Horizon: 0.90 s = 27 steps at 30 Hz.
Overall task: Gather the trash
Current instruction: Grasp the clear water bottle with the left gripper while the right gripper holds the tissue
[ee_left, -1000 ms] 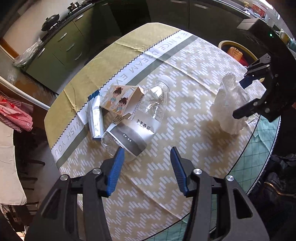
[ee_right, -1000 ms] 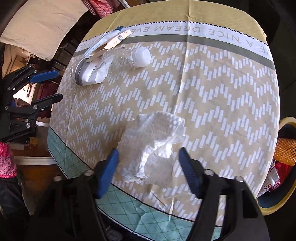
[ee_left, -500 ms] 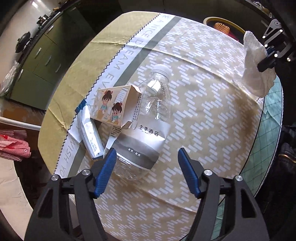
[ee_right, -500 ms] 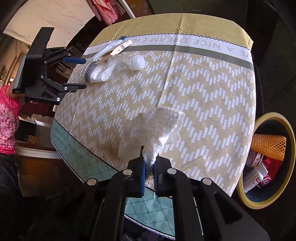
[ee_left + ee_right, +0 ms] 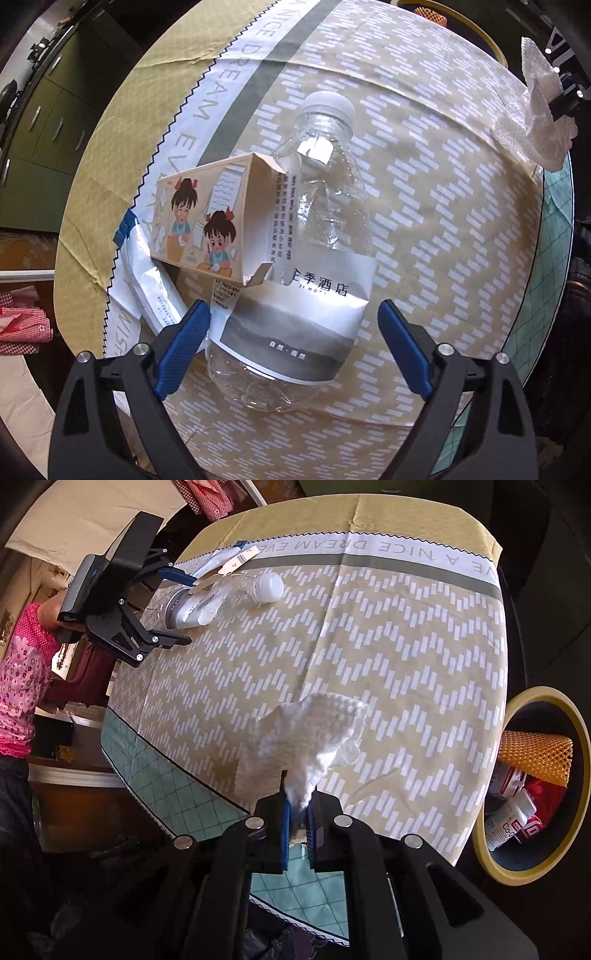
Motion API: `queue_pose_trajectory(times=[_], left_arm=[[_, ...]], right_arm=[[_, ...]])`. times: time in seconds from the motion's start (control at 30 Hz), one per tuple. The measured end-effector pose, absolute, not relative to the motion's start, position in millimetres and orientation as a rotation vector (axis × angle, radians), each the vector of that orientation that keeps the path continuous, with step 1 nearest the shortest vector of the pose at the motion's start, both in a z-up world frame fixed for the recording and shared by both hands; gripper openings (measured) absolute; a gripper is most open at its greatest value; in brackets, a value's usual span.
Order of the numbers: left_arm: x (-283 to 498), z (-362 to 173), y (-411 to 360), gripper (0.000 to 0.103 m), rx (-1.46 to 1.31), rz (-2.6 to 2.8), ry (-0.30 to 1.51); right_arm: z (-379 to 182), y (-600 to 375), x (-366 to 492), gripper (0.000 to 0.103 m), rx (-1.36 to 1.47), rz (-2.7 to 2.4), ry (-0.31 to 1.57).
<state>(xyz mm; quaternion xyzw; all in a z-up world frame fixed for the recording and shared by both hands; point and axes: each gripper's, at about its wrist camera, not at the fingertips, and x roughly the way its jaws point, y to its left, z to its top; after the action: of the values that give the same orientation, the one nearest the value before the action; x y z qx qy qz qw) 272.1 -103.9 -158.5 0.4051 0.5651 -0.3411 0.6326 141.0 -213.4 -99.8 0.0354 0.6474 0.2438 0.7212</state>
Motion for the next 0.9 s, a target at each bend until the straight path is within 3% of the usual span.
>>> queue_pose_trajectory(times=[0.2,0.27,0.37,0.9], left_arm=[[285.1,-171.7,-112.3,0.088,0.954,-0.785,1.310],[287.7,-174.4,-112.9,0.082,0.938,-0.789,1.317],[295.2,-174.9,-114.9,0.081,0.902,-0.792,1.309],[205.7,-137.4,-115.3,0.077,0.864,-0.786,1.129]], right_arm=[[-106.1,-206.9,139.8,0.008,0.071,0.548,1.447],[-107.4,-206.8,139.7,0.008,0.070,0.550,1.451],[-107.9,-209.5,139.5,0.008,0.070,0.550,1.451],[-93.3,-231.8,124.9,0.008,0.101,0.532,1.401]])
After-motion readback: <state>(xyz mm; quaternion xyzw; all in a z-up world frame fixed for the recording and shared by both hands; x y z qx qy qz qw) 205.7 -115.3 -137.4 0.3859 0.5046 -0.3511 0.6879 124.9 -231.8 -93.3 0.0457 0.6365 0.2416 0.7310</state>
